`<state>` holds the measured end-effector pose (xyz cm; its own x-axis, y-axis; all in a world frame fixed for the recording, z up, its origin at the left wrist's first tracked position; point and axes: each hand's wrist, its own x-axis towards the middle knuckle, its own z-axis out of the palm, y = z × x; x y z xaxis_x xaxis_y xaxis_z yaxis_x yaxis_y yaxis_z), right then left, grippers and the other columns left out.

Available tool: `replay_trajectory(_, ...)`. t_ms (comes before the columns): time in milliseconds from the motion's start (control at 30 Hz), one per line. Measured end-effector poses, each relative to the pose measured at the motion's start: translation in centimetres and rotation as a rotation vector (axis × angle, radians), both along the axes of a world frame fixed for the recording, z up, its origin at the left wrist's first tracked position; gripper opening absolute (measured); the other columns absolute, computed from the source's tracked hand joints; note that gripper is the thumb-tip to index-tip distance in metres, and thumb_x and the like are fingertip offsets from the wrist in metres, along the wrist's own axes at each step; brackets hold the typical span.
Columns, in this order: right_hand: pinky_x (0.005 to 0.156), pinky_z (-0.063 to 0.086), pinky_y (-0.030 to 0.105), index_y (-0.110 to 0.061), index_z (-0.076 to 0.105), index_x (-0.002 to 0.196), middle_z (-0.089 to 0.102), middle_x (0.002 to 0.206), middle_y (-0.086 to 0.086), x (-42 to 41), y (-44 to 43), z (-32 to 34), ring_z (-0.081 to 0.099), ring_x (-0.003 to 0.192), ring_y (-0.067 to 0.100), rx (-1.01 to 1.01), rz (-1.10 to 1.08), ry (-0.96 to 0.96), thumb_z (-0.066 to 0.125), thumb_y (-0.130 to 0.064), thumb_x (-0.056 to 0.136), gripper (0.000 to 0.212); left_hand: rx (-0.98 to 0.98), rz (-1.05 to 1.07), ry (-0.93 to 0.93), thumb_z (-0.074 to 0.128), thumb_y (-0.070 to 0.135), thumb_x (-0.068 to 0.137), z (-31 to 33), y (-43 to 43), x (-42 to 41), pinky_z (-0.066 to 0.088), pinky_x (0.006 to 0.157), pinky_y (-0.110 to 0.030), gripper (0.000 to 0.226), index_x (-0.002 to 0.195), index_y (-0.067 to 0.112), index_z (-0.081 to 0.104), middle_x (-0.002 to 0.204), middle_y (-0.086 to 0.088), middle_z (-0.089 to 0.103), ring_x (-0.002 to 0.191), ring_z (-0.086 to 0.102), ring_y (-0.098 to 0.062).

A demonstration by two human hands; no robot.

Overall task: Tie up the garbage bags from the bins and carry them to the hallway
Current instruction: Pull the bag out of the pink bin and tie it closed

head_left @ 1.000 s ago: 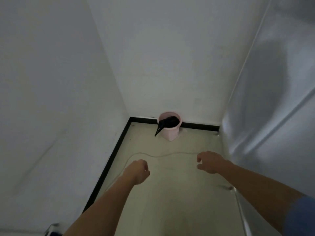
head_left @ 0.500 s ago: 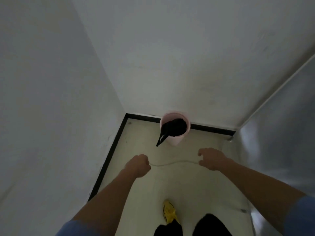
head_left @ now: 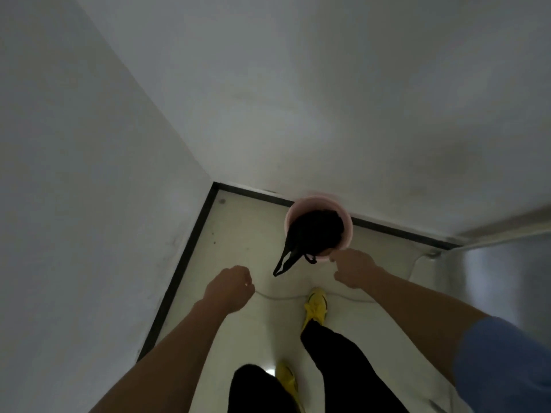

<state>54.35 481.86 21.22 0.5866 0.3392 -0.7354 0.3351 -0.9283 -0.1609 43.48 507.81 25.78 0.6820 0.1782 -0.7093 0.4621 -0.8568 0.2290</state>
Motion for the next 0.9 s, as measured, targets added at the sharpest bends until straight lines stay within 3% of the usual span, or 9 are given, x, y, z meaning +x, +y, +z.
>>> replay_trajectory(233, 0.078, 0.048, 0.032, -0.015, 0.048, 0.125, 0.054, 0.116, 0.007, 6.7, 3.8, -10.0, 0.058, 0.101, 0.024, -0.021, 0.08, -0.032, 0.053, -0.019, 0.093, 0.033, -0.072, 0.072, 0.077, 0.049, 0.03, 0.093, -9.8, 0.4, 7.1, 0.044, 0.082, -0.029, 0.023, 0.11, 0.02, 0.062, 0.113, -0.001, 0.062, 0.103, 0.058, -0.02)
replay_trajectory(333, 0.092, 0.048, 0.037, -0.016, 0.046, 0.128, 0.052, 0.121, 0.008, 8.8, 5.1, -16.1, 0.052, 0.11, 0.026, -0.038, 0.1, -0.083, 0.056, -0.029, 0.092, 0.04, -0.094, 0.067, 0.11, 0.049, 0.03, 0.093, -16.4, 1.0, 9.4, 0.04, 0.081, -0.027, 0.024, 0.112, 0.02, 0.061, 0.117, 0.0, 0.06, 0.107, 0.056, -0.02)
replay_trajectory(467, 0.102, 0.042, 0.044, -0.019, 0.033, 0.143, 0.041, 0.139, 0.012, 10.4, 6.6, -24.3, 0.04, 0.128, 0.031, -0.094, 0.187, -0.163, 0.055, -0.045, 0.092, 0.061, -0.125, 0.072, 0.134, 0.05, 0.028, 0.092, -24.8, 1.3, 11.5, 0.038, 0.076, -0.025, 0.022, 0.108, 0.02, 0.062, 0.115, 0.0, 0.061, 0.102, 0.057, -0.018)
replay_trajectory(567, 0.109, 0.03, 0.051, -0.017, 0.008, 0.154, 0.015, 0.158, 0.018, 11.4, 7.4, -29.7, 0.011, 0.147, 0.039, -0.157, 0.312, -0.225, 0.058, -0.057, 0.086, 0.094, -0.144, 0.115, 0.159, 0.05, 0.027, 0.09, -30.3, 1.7, 11.8, 0.038, 0.072, -0.025, 0.02, 0.104, 0.021, 0.063, 0.108, 0.001, 0.062, 0.091, 0.057, -0.017)
replay_trajectory(700, 0.114, 0.018, 0.057, -0.019, -0.011, 0.154, -0.008, 0.162, 0.02, 12.0, 8.3, -36.1, -0.007, 0.148, 0.041, -0.197, 0.409, -0.224, 0.063, -0.06, 0.08, 0.113, -0.131, 0.122, 0.257, 0.05, 0.026, 0.088, -36.7, 2.4, 10.5, 0.041, 0.075, -0.027, 0.021, 0.104, 0.024, 0.063, 0.109, 0.002, 0.063, 0.099, 0.059, -0.02)
replay_trajectory(800, 0.114, 0.013, 0.061, -0.022, 0.006, 0.154, -0.009, 0.161, 0.019, 12.3, 8.6, -39.0, -0.008, 0.147, 0.043, -0.265, 0.436, -0.154, 0.064, -0.058, 0.078, 0.103, -0.129, 0.094, 0.295, 0.049, 0.025, 0.089, -39.4, 2.6, 9.6, 0.04, 0.074, -0.028, 0.021, 0.105, 0.023, 0.062, 0.108, 0.001, 0.064, 0.099, 0.059, -0.02)
replay_trajectory(900, 0.111, 0.019, 0.061, -0.024, 0.042, 0.138, 0.022, 0.158, 0.013, 12.3, 8.3, -39.8, 0.016, 0.145, 0.037, -0.302, 0.4, -0.069, 0.056, -0.047, 0.086, 0.059, -0.127, 0.076, 0.301, 0.048, 0.025, 0.089, -40.0, 2.6, 9.3, 0.04, 0.075, -0.028, 0.021, 0.106, 0.025, 0.061, 0.109, 0.001, 0.063, 0.102, 0.058, -0.02)
